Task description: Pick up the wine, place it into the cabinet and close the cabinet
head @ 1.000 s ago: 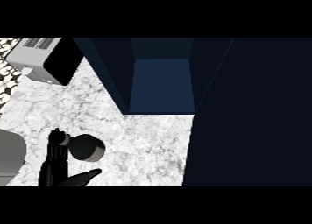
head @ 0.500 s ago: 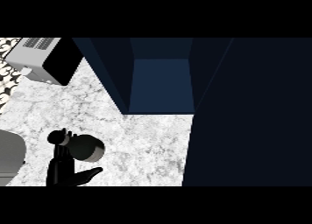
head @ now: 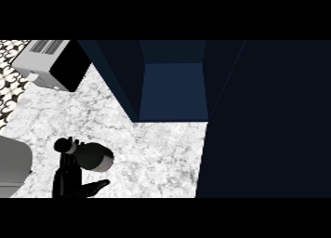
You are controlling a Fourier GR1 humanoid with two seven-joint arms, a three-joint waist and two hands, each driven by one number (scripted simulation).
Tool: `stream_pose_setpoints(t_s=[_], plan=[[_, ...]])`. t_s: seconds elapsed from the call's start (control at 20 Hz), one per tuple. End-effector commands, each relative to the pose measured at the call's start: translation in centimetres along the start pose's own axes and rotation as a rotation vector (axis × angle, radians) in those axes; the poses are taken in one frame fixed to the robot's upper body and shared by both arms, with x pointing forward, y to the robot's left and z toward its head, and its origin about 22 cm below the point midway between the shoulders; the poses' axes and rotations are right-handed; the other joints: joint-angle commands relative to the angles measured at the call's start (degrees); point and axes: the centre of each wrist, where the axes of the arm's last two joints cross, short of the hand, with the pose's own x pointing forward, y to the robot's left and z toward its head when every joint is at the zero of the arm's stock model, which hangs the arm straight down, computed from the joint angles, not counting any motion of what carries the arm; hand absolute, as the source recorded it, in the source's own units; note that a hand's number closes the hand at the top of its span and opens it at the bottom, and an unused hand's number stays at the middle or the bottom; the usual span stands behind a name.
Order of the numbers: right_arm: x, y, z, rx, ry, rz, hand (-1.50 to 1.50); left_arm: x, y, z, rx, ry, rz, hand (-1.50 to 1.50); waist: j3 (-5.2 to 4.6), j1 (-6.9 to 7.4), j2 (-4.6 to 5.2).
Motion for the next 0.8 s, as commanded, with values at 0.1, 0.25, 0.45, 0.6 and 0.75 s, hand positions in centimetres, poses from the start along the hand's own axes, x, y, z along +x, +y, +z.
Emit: stream_pose_setpoints(t_s=[0.1,0.25,0.45,0.6,0.75], plan=[[1.5,-0.5,0.8,0.019,-0.032,-0.030,-1.50,0.5,-1.2,-2.9,-0.008,-0.032,0.024,-1.50,-1.23,-0.49,0.43],[1.7,0.3,1.2,0.036,-0.018,-0.050,-1.50,-0.1,-0.7,-1.6,-0.003,-0.051,-0.009,-1.50,-1.25,-0.48,0.41],[0.9,0.6,0.6,0.036,-0.012,-0.049,-1.50,-0.1,-1.0,-2.5,0.032,-0.072,0.014,1.50,-1.26,-0.41,0.45],[1.3,0.3,0.4,0.030,-0.014,-0.053,-1.50,-0.9,-3.3,-2.3,0.035,-0.061,0.070,1.50,-1.26,-0.42,0.45],[0.7,-0.8,1.5,0.036,-0.011,-0.018,-1.50,-0.8,-4.4,-4.3,0.009,-0.026,0.103,1.50,-1.24,-0.95,0.54]])
